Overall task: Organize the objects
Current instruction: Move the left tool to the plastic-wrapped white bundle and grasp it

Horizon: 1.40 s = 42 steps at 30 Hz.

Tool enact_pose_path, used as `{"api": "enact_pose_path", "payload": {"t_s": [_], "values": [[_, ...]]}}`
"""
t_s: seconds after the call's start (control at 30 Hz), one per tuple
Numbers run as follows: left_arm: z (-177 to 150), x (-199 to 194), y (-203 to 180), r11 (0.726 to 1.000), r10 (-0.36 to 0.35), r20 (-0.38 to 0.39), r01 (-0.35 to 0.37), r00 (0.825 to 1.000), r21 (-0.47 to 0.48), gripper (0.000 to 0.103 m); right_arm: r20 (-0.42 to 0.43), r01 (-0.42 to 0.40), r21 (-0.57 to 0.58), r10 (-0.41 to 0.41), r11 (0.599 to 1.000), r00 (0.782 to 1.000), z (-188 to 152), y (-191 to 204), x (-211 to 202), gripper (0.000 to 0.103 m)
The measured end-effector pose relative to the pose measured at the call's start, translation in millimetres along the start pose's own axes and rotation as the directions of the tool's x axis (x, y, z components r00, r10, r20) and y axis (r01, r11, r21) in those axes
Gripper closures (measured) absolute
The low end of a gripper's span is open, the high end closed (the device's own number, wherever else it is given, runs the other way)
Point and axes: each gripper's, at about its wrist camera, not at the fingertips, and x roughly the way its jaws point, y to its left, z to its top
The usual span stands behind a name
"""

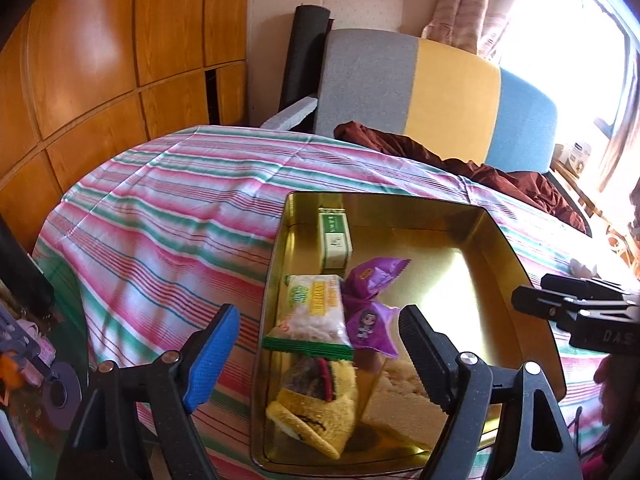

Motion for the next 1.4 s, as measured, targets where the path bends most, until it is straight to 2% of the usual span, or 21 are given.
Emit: {"api": "enact_pose_path", "payload": {"t_s": [0.23, 0.4, 0.5, 0.57, 0.63, 0.7, 0.73, 0.77, 0.8, 0.83, 0.9, 0.97, 1.03, 1.2, 1.3, 1.4], "values": [[3.8, -0.3, -33.4, 0.995, -0.077, -0.016, 0.078, 0.997, 0.065, 0.021, 0.016, 0.122, 0.119, -0.124, 0.985, 0.992, -5.1, -73.4, -25.9, 0.023], [6.6, -2.6, -69.7, 0.98, -0.132, -0.023, 0.134, 0.991, 0.15, 0.018, 0.057, 0.228, 0.234, -0.247, 0.945, 0.967, -4.3, -143.2, -62.9, 0.023], [7.9, -5.2, -95.8, 0.962, -0.177, -0.029, 0.179, 0.984, 0.203, 0.016, 0.085, 0.287, 0.324, -0.33, 0.901, 0.94, -7.6, -189.6, -88.3, 0.019], [8.8, -7.5, -116.2, 0.946, -0.213, -0.034, 0.215, 0.976, 0.244, 0.015, 0.103, 0.324, 0.396, -0.393, 0.859, 0.914, -13.6, -220.3, -103.7, 0.018], [10.0, -8.3, -138.3, 0.926, -0.243, -0.043, 0.245, 0.969, 0.289, 0.015, 0.113, 0.345, 0.48, -0.447, 0.807, 0.887, -24.2, -249.8, -114.9, 0.018], [10.6, -8.9, -162.8, 0.903, -0.274, -0.057, 0.277, 0.96, 0.329, 0.015, 0.127, 0.325, 0.58, -0.476, 0.747, 0.87, -40.5, -277.8, -123.1, 0.018], [10.3, -9.2, -176.4, 0.891, -0.292, -0.067, 0.296, 0.954, 0.345, 0.015, 0.107, 0.311, 0.64, -0.482, 0.702, 0.869, -49.3, -291.6, -125.0, 0.018], [9.3, -9.7, -189.1, 0.879, -0.309, -0.076, 0.315, 0.948, 0.359, 0.015, 0.084, 0.285, 0.699, -0.47, 0.656, 0.879, -56.2, -304.8, -126.9, 0.018], [8.6, -9.3, -202.0, 0.866, -0.325, -0.086, 0.333, 0.942, 0.372, 0.015, 0.105, 0.233, 0.743, -0.453, 0.628, 0.885, -62.2, -314.1, -132.0, 0.018], [7.9, -8.9, -215.5, 0.854, -0.339, -0.097, 0.349, 0.936, 0.386, 0.015, 0.128, 0.195, 0.772, -0.449, 0.604, 0.884, -67.7, -320.0, -137.9, 0.018], [5.7, -6.4, -242.0, 0.827, -0.37, -0.114, 0.383, 0.922, 0.411, 0.015, 0.137, 0.174, 0.8, -0.456, 0.575, 0.879, -74.3, -326.9, -144.7, 0.018], [2.7, 2.0, -268.3, 0.813, -0.369, -0.133, 0.389, 0.92, 0.432, 0.016, 0.146, 0.134, 0.823, -0.433, 0.552, 0.889, -79.5, -333.4, -146.0, 0.018], [-1.4, 12.4, -290.2, 0.798, -0.386, -0.159, 0.415, 0.909, 0.438, 0.019, 0.147, 0.115, 0.835, -0.42, 0.539, 0.895, -81.8, -337.0, -145.7, 0.018], [-7.1, 45.6, -330.5, 0.787, -0.374, -0.217, 0.432, 0.902, 0.439, 0.021, 0.15, 0.088, 0.847, -0.395, 0.524, 0.906, -84.0, -341.1, -142.1, 0.018], [-6.4, 62.7, -345.8, 0.799, -0.356, -0.217, 0.416, 0.909, 0.434, 0.021, 0.151, 0.089, 0.843, -0.392, 0.531, 0.907, -82.0, -340.5, -140.8, 0.018], [-7.6, 78.0, -360.5, 0.806, -0.319, -0.208, 0.38, 0.925, 0.455, 0.024, 0.152, 0.085, 0.84, -0.383, 0.535, 0.911, -80.6, -341.1, -138.7, 0.018]]}}
